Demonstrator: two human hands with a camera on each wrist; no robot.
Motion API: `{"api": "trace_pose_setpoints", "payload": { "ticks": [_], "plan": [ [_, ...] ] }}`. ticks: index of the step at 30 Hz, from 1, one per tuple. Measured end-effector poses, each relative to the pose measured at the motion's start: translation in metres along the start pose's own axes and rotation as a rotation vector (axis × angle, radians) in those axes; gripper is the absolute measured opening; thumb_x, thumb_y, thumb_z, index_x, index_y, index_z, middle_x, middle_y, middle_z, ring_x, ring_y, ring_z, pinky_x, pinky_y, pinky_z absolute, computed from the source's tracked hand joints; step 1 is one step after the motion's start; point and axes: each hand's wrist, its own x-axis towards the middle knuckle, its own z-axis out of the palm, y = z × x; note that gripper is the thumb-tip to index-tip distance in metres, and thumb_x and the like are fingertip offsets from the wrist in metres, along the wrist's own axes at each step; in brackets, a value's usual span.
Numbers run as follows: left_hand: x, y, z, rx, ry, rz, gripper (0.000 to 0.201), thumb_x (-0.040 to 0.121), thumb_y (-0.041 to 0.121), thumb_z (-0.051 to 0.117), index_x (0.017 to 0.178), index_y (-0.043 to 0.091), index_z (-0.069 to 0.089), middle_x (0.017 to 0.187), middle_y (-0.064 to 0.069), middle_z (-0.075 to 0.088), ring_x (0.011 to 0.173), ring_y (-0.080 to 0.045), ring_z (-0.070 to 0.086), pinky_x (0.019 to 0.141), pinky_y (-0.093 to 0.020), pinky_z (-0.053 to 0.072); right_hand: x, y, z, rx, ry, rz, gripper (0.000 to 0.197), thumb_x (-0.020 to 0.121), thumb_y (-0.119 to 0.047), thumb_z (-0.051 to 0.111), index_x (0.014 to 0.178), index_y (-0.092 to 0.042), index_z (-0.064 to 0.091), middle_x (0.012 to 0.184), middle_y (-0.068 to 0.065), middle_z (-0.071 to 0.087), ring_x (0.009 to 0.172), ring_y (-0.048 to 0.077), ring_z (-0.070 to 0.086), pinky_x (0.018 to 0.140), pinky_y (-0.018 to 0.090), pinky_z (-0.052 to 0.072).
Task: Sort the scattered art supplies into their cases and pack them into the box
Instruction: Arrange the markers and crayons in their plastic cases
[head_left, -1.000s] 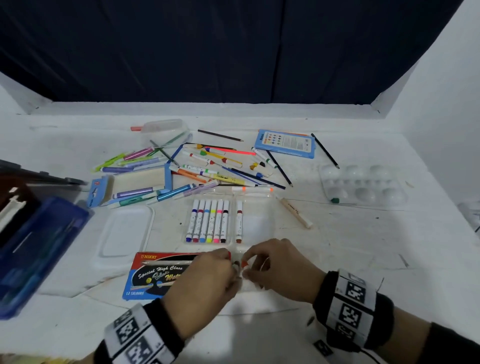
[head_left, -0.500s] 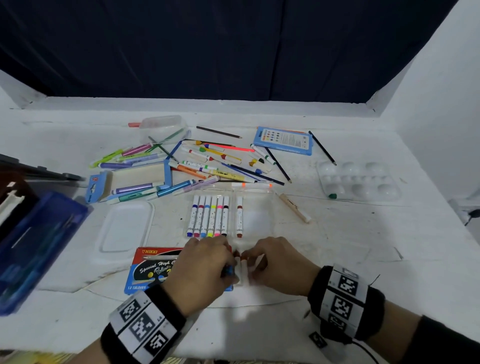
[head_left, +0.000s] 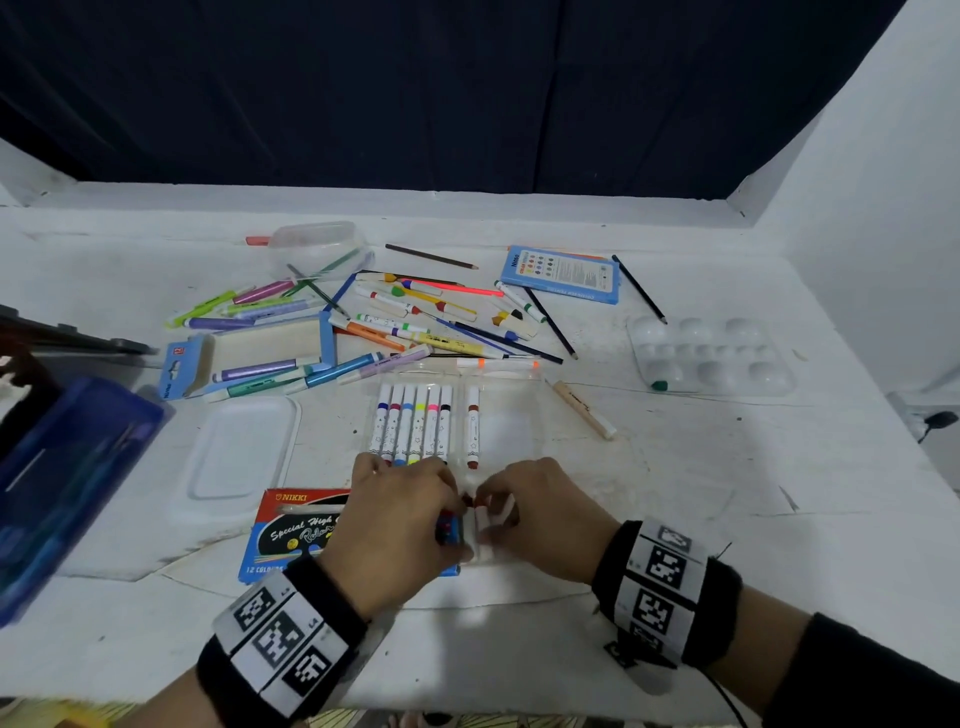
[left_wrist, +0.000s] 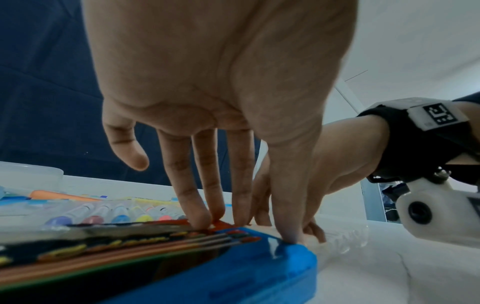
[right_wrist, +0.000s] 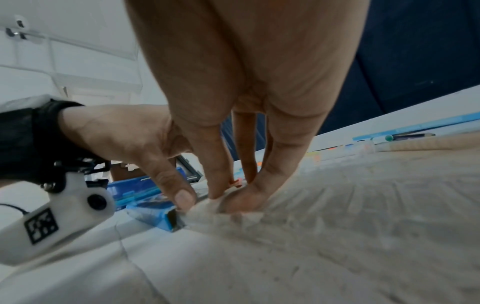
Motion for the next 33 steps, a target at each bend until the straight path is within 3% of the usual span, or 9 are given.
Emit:
{"api": "trace_pose_setpoints", "payload": {
  "ticks": [4,8,11,14,16,19,22,28,33],
  "plan": [
    [0.001,0.001,-0.001,0.017,-0.002,-0.02,0.039,0.075,0.066,0.066,0.102,0.038,0.07,0.109,0.021,0.061,0.096,-0.004,0.057,0.082,-0.035,0.019,0.001,0.001,0.005,0.017,0.044,0.002,0.02,0.08,-0.019,0.076,0.097,-0.012,0.067,0.092,0.0,0.067,0.075,0.01,0.055,0.072,0.027,0.051],
    [0.004,-0.001,-0.005,0.018,-0.028,-0.031,0.044,0.074,0.067,0.066,0.108,0.041,0.068,0.112,0.023,0.061,0.103,-0.004,0.055,0.087,-0.034,0.023,-0.003,0.0,-0.014,0.028,0.11,0.029,0.022,0.089,-0.034,0.067,0.106,-0.021,0.065,0.094,-0.006,0.062,0.075,0.006,0.055,0.072,0.025,0.05],
    [0.007,-0.002,-0.004,0.0,-0.049,-0.05,0.041,0.073,0.067,0.067,0.105,0.041,0.069,0.109,0.026,0.061,0.101,-0.002,0.054,0.087,-0.033,0.024,-0.003,0.01,-0.04,-0.079,0.247,0.012,0.015,0.094,-0.035,0.057,0.1,-0.024,0.065,0.087,-0.01,0.061,0.071,0.003,0.056,0.07,0.024,0.052],
    [0.008,-0.004,-0.004,-0.037,-0.04,-0.055,0.03,0.079,0.062,0.066,0.1,0.041,0.069,0.104,0.026,0.062,0.099,0.0,0.055,0.088,-0.031,0.026,-0.002,0.04,-0.07,-0.193,0.379,0.054,0.011,0.091,-0.027,0.057,0.092,-0.021,0.067,0.082,-0.007,0.06,0.069,0.009,0.056,0.065,0.027,0.05],
    [0.009,-0.006,-0.005,-0.087,-0.028,-0.053,0.024,0.082,0.058,0.066,0.099,0.041,0.069,0.1,0.026,0.061,0.098,0.001,0.055,0.089,-0.031,0.026,-0.002,0.069,-0.088,-0.29,0.406,0.141,0.013,0.09,-0.023,0.057,0.096,-0.018,0.067,0.088,-0.003,0.062,0.079,0.015,0.057,0.068,0.032,0.051],
    [0.01,-0.007,-0.007,-0.154,-0.023,-0.052,0.02,0.086,0.057,0.063,0.097,0.041,0.066,0.092,0.025,0.061,0.094,0.003,0.054,0.093,-0.032,0.03,-0.003,0.118,-0.107,-0.435,0.361,0.284,0.023,0.091,-0.02,0.054,0.111,-0.016,0.065,0.107,0.004,0.063,0.099,0.023,0.054,0.079,0.038,0.05],
    [0.011,-0.008,-0.008,-0.222,-0.006,-0.051,0.017,0.088,0.055,0.061,0.092,0.038,0.062,0.086,0.023,0.066,0.086,0.004,0.058,0.095,-0.034,0.034,-0.003,0.147,-0.112,-0.489,0.248,0.383,0.027,0.093,-0.02,0.048,0.117,-0.015,0.061,0.116,0.006,0.057,0.106,0.027,0.051,0.082,0.039,0.047],
    [0.011,-0.013,-0.01,-0.288,0.02,-0.061,0.005,0.093,0.048,0.057,0.091,0.044,0.059,0.086,0.031,0.067,0.085,0.012,0.062,0.096,-0.036,0.043,0.008,0.157,-0.108,-0.576,0.14,0.386,0.018,0.091,-0.008,0.045,0.102,-0.015,0.058,0.105,0.004,0.052,0.1,0.024,0.051,0.073,0.036,0.051],
    [0.01,-0.018,-0.009,-0.374,0.0,-0.038,0.004,0.095,0.044,0.057,0.098,0.042,0.059,0.092,0.027,0.068,0.087,0.009,0.064,0.091,-0.036,0.051,0.013,0.16,-0.11,-0.507,0.068,0.407,0.014,0.088,-0.002,0.046,0.093,-0.01,0.056,0.094,0.002,0.043,0.084,0.02,0.046,0.069,0.029,0.041]
  ]
}}
